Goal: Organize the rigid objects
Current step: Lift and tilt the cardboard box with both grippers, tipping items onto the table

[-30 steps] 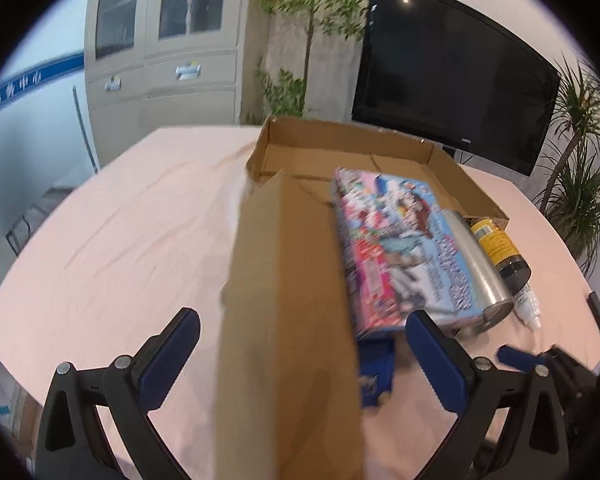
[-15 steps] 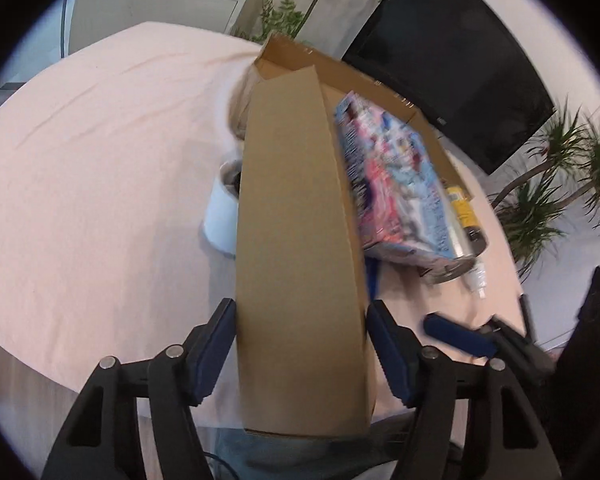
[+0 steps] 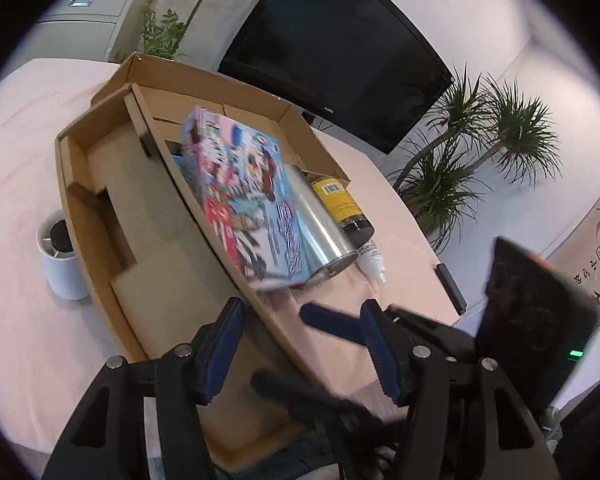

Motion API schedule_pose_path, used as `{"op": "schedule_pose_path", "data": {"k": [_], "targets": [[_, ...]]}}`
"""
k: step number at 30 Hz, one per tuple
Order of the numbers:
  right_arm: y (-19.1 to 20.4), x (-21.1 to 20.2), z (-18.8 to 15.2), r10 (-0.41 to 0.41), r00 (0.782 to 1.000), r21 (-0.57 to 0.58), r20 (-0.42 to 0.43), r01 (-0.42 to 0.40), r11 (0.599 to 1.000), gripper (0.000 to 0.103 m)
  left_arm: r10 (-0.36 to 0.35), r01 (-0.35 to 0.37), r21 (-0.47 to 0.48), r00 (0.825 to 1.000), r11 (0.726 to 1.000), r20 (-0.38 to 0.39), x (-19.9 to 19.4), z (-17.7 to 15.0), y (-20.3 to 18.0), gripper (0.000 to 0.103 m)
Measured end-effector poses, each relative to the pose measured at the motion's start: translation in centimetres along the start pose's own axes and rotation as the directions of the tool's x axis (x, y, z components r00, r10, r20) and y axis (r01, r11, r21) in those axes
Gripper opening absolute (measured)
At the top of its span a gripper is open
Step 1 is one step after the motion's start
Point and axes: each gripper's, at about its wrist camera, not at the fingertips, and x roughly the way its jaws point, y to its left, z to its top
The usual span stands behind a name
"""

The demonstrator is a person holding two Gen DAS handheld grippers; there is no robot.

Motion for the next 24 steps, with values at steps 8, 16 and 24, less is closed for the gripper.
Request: {"op": "schedule_pose_path", "data": {"k": [8, 16, 24], "targets": [[0.1, 2.6, -0.6, 0.011, 0.998, -0.009, -0.067, -0.012, 1.0, 0.027, 0.224, -0.216, -0.138, 0.973, 0.967, 0.049, -4.9, -2.7, 5.5, 0.059], [-0.1, 5.7, 1.2, -0.046, 0.994, -0.016, -0.102, 0.044, 0.999, 0.022, 0.15, -0.15, -0.269, 0.988, 0.951, -0.02, -2.9, -5.6, 9.3, 0.019], [1.5, 4.1, 1.8, -0.08, 0.996, -0.021, -0.031, 0.079, 0.997, 0.018, 0.34, -0.334, -0.101, 0.939, 0.937, 0.048, -5.4, -2.7, 5.6, 0.014]]}}
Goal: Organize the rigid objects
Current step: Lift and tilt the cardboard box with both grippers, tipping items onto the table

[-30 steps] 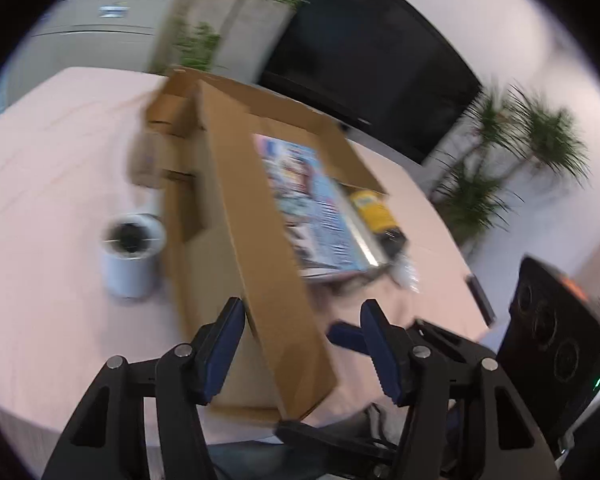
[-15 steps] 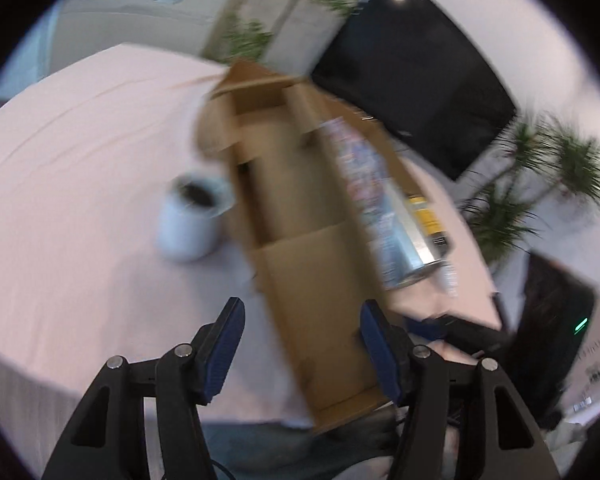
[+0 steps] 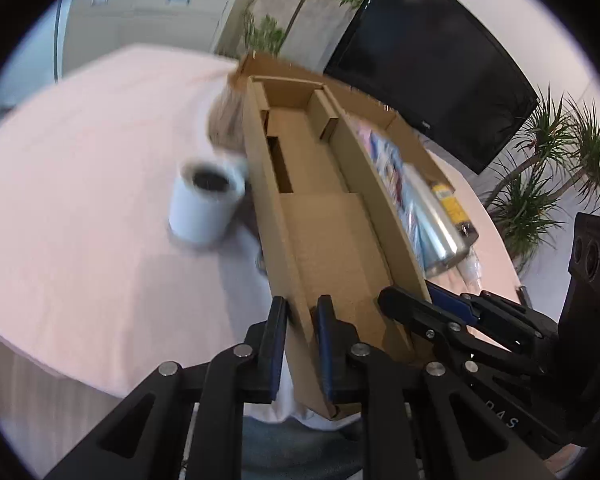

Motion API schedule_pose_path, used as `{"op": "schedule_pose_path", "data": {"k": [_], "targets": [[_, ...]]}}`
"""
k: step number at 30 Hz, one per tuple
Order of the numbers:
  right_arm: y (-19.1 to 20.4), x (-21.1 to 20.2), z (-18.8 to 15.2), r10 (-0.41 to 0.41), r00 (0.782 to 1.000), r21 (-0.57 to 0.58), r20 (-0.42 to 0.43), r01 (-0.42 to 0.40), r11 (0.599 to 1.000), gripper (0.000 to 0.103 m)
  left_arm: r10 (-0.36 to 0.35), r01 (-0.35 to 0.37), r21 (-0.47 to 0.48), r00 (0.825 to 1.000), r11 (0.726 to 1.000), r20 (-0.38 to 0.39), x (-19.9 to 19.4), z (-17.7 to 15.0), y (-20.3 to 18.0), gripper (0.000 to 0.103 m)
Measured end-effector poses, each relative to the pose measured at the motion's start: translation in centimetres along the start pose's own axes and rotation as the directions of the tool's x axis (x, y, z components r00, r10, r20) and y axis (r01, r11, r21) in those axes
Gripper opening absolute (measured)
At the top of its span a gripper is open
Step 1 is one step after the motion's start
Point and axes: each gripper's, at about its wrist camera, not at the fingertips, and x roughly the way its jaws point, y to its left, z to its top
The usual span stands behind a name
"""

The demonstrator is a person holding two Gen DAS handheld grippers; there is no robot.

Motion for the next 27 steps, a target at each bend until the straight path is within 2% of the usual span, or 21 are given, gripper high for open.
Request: {"op": "schedule_pose_path", "data": {"k": [5, 8, 12, 14, 18, 21, 24, 27], "targets": [[0.5, -3.3, 3.9, 0.018, 0.989, 0.008, 0.144, -0.02, 1.0, 0.017, 0.059, -0.074, 0.106, 0.989, 0.992, 0.135, -3.3, 5.1, -2.9, 0.013], [0.3, -4.3, 7.7, 0.019, 0.98, 0.032, 0.197, -0.026, 0.999, 0.017, 0.073, -0.109, 0.168, 0.976, 0.98, 0.206, -4.3, 9.9, -4.4, 0.013], [-0.7, -5.3, 14.3, -0.031, 0.965, 0.045, 0.261, 0.02, 0.999, 0.017, 0.056, -0.112, 0.223, 0.968, 0.968, 0.243, -3.0, 16.3, -6.4, 0.012], [-2.0, -5.0, 17.7, -0.044, 0.963, 0.062, 0.266, 0.028, 0.998, 0.016, 0.052, -0.109, 0.241, 0.971, 0.964, 0.234, -1.8, 19.4, -6.4, 0.012], [-6.0, -2.0, 23.8, -0.025, 0.977, 0.13, 0.212, -0.003, 0.991, 0.016, 0.085, -0.126, 0.246, 0.982, 0.961, 0.171, 2.3, 24.6, -5.6, 0.012], [-9.4, 2.9, 27.3, 0.019, 0.993, 0.183, 0.113, -0.039, 0.982, 0.015, 0.126, -0.143, 0.23, 0.988, 0.963, 0.086, 6.7, 27.2, -4.0, 0.012], [-11.9, 8.7, 28.9, 0.062, 0.998, 0.247, 0.008, -0.062, 0.967, 0.015, 0.161, -0.161, 0.205, 0.987, 0.965, 0.016, 11.1, 27.4, -2.1, 0.012], [-13.9, 14.7, 28.9, 0.099, 0.99, 0.319, -0.102, -0.062, 0.946, 0.015, 0.203, -0.186, 0.17, 0.975, 0.968, -0.087, 15.9, 27.0, 0.3, 0.011]]}}
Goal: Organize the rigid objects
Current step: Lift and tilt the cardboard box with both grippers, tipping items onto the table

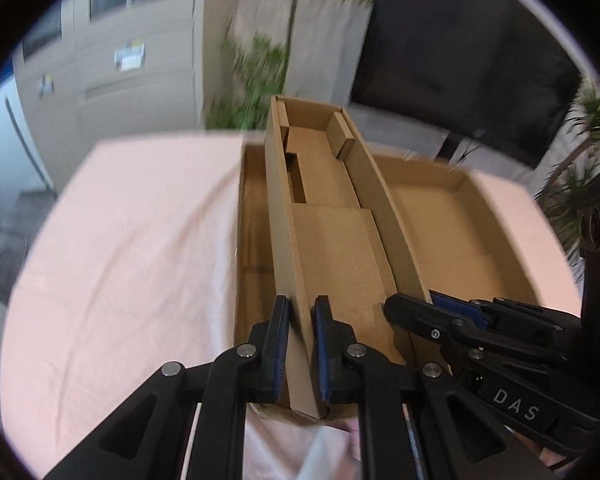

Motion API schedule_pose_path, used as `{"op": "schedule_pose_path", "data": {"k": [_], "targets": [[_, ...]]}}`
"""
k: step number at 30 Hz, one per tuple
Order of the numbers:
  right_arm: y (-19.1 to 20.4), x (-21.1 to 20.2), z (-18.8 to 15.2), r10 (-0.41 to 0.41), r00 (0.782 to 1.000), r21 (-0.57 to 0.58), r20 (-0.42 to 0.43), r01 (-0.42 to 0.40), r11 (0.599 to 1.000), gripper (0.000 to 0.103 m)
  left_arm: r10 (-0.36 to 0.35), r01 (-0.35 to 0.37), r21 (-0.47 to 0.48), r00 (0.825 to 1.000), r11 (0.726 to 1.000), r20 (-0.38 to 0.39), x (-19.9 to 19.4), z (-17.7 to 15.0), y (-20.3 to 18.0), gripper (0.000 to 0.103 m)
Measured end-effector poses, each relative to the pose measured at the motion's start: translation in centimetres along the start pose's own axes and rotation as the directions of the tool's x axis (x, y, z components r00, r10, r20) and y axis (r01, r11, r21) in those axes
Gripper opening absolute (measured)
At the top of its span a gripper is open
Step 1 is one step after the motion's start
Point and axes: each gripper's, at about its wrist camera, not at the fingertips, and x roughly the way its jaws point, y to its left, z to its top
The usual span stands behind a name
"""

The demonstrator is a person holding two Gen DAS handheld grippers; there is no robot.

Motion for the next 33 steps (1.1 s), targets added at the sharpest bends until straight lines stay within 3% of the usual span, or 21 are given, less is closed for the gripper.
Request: {"op": "schedule_pose_path", "data": {"k": [3, 5, 9, 11, 12, 13, 14, 15, 16, 19, 20, 21, 23, 24, 25, 26, 28, 30, 33], "targets": [[-1.2, 5.1, -0.2, 0.0, 0.994, 0.044, -0.105, 0.004, 0.999, 0.015, 0.036, -0.039, -0.027, 0.995, 0.999, -0.088, 4.2, -1.0, 1.5, 0.01], [-1.8, 7.8, -0.4, 0.018, 0.986, 0.074, -0.167, -0.006, 0.997, 0.015, 0.07, -0.075, -0.043, 0.992, 0.996, -0.109, 5.4, -1.7, 2.3, 0.008], [-1.3, 9.1, 0.3, 0.054, 0.981, 0.077, -0.189, -0.04, 0.996, 0.02, 0.099, -0.101, -0.051, 0.994, 0.994, -0.052, 3.5, -1.9, 2.8, 0.01], [-1.6, 9.2, 0.6, 0.099, 0.976, 0.092, -0.192, -0.083, 0.992, 0.031, 0.119, -0.12, -0.046, 0.992, 0.992, -0.03, 2.3, -2.4, 2.8, 0.013], [-2.0, 8.9, 0.6, 0.131, 0.974, 0.099, -0.186, -0.114, 0.988, 0.037, 0.15, -0.15, -0.03, 0.989, 0.988, -0.019, 1.7, -2.7, 2.4, 0.026], [-2.4, 7.7, 0.5, 0.155, 0.973, 0.086, -0.17, -0.142, 0.986, 0.05, 0.173, -0.173, -0.026, 0.985, 0.985, -0.01, 1.7, -2.4, 2.5, 0.046], [-2.5, 6.1, -0.3, 0.153, 0.978, 0.063, -0.143, -0.145, 0.987, 0.06, 0.198, -0.198, -0.027, 0.98, 0.98, 0.003, 1.7, -2.6, 2.6, 0.058], [-2.7, 4.3, -0.9, 0.143, 0.984, 0.04, -0.108, -0.14, 0.989, 0.08, 0.224, -0.224, -0.027, 0.974, 0.974, 0.012, 1.8, -2.9, 2.7, 0.075], [-3.5, 1.6, -1.1, 0.125, 0.991, 0.006, -0.051, -0.125, 0.992, 0.092, 0.255, -0.254, -0.025, 0.967, 0.967, 0.006, 2.3, -2.8, 2.8, 0.076], [-8.0, -5.5, -1.2, 0.033, 0.997, -0.056, 0.064, -0.029, 0.998, 0.101, 0.27, -0.27, 0.002, 0.961, 0.963, -0.053, 4.6, -2.8, 3.0, 0.076], [-10.0, -7.3, -1.4, -0.032, 0.996, -0.058, 0.087, 0.037, 0.998, 0.101, 0.277, -0.277, 0.006, 0.958, 0.961, -0.076, 5.4, -2.7, 3.1, 0.073], [-12.3, -8.9, -1.3, -0.112, 0.989, -0.057, 0.099, 0.118, 0.991, 0.101, 0.28, -0.281, 0.003, 0.955, 0.96, -0.094, 6.1, -2.9, 3.2, 0.06], [-17.2, -10.5, -1.5, -0.246, 0.968, -0.035, 0.051, 0.248, 0.968, 0.098, 0.209, -0.211, -0.018, 0.975, 0.977, -0.078, 6.2, -2.5, 3.3, 0.037], [-19.7, -10.8, -2.0, -0.301, 0.954, -0.003, 0.007, 0.301, 0.954, 0.083, 0.162, -0.165, -0.025, 0.983, 0.986, -0.089, 6.1, -2.4, 3.1, 0.022], [-21.5, -10.7, -2.4, -0.324, 0.946, 0.022, -0.028, 0.324, 0.946, 0.061, 0.155, -0.158, -0.024, 0.984, 0.987, -0.091, 6.0, -2.5, 2.8, 0.016], [-23.0, -10.5, -3.2, -0.345, 0.936, 0.037, -0.067, 0.348, 0.937, 0.051, 0.167, -0.169, -0.013, 0.982, 0.986, -0.089, 6.0, -2.6, 2.3, 0.014], [-24.7, -9.4, -4.7, -0.363, 0.923, 0.028, -0.124, 0.369, 0.929, 0.018, 0.2, -0.2, 0.012, 0.976, 0.98, -0.083, 5.9, -2.8, 1.7, 0.013], [-24.9, -8.9, -5.6, -0.369, 0.921, 0.002, -0.124, 0.372, 0.928, 0.002, 0.19, -0.191, 0.003, 0.978, 0.982, -0.087, 5.7, -2.9, 1.6, 0.012], [-24.2, -9.9, -6.1, -0.387, 0.915, -0.008, -0.112, 0.388, 0.921, 0.002, 0.17, -0.171, -0.004, 0.981, 0.985, -0.093, 5.9, -3.0, 2.4, 0.012]]}}
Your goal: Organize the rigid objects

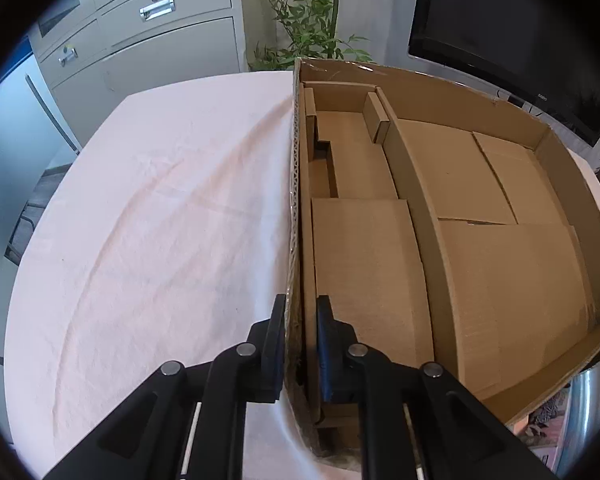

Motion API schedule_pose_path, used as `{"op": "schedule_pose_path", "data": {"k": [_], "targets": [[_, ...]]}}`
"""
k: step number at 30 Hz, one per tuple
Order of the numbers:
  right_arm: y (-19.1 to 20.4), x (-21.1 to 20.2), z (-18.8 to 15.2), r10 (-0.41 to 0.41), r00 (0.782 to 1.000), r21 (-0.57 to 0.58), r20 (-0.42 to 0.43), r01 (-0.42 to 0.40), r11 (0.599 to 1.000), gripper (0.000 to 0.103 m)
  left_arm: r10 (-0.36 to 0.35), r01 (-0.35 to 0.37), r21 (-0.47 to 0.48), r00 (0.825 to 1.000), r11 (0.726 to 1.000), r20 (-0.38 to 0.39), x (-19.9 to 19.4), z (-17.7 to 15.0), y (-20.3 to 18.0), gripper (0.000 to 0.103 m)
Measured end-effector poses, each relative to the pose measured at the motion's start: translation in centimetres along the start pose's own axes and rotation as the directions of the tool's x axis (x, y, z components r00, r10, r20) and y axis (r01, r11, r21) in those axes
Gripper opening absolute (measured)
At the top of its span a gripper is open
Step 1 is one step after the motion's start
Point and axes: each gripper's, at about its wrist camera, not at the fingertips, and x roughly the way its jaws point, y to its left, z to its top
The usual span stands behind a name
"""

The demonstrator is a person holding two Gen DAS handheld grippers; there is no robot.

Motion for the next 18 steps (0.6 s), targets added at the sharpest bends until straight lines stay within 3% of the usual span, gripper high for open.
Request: {"op": "schedule_pose_path", "data": {"k": [5, 7, 8, 9, 10, 11, 12, 14, 15, 18], "targets": [[-0.6, -1.1, -1.2, -0.01, 1.0, 0.018, 0.028, 0.01, 1.0, 0.002, 0.004, -0.005, 0.013, 1.0, 1.0, 0.011, 0.4, 1.1, 0.5, 0.016], [-0.4, -3.0, -1.6, 0.007, 0.994, 0.028, 0.111, -0.01, 1.0, 0.008, 0.008, -0.008, -0.01, 0.997, 1.0, 0.076, -1.1, 0.9, 0.7, 0.019], [0.1, -4.1, -1.8, 0.029, 0.986, 0.013, 0.162, -0.031, 0.999, 0.016, 0.025, -0.024, -0.013, 0.992, 1.0, 0.123, -2.5, 0.7, 0.6, 0.022], [0.7, -5.9, -2.2, 0.04, 0.974, -0.007, 0.222, -0.039, 0.999, 0.058, 0.075, -0.075, -0.01, 0.976, 0.997, 0.206, -4.8, 0.3, 0.3, 0.033], [1.1, -8.0, -3.0, 0.041, 0.954, -0.019, 0.297, -0.037, 0.999, 0.102, 0.102, -0.104, -0.008, 0.959, 0.995, 0.266, -6.6, -0.1, 0.0, 0.052], [1.4, -9.5, -3.9, 0.051, 0.93, -0.028, 0.363, -0.044, 0.999, 0.102, 0.112, -0.116, -0.008, 0.937, 0.993, 0.33, -8.6, -0.7, -0.3, 0.065], [1.9, -10.7, -4.8, 0.057, 0.916, -0.036, 0.398, -0.046, 0.998, 0.103, 0.104, -0.11, -0.008, 0.905, 0.994, 0.412, -11.2, -1.7, -0.7, 0.089], [2.9, -11.7, -6.2, 0.053, 0.909, -0.053, 0.413, -0.034, 0.998, 0.103, 0.111, -0.116, -0.02, 0.864, 0.993, 0.491, -14.1, -3.1, -1.5, 0.098], [3.5, -12.2, -7.1, 0.049, 0.907, -0.066, 0.418, -0.024, 0.998, 0.103, 0.119, -0.124, -0.022, 0.858, 0.992, 0.5, -15.2, -3.7, -1.9, 0.098], [5.6, -12.8, -8.9, 0.039, 0.912, -0.095, 0.408, 0.0, 0.996, 0.103, 0.087, -0.087, -0.023, 0.862, 0.996, 0.499, -17.2, -5.8, -3.3, 0.098]]}}
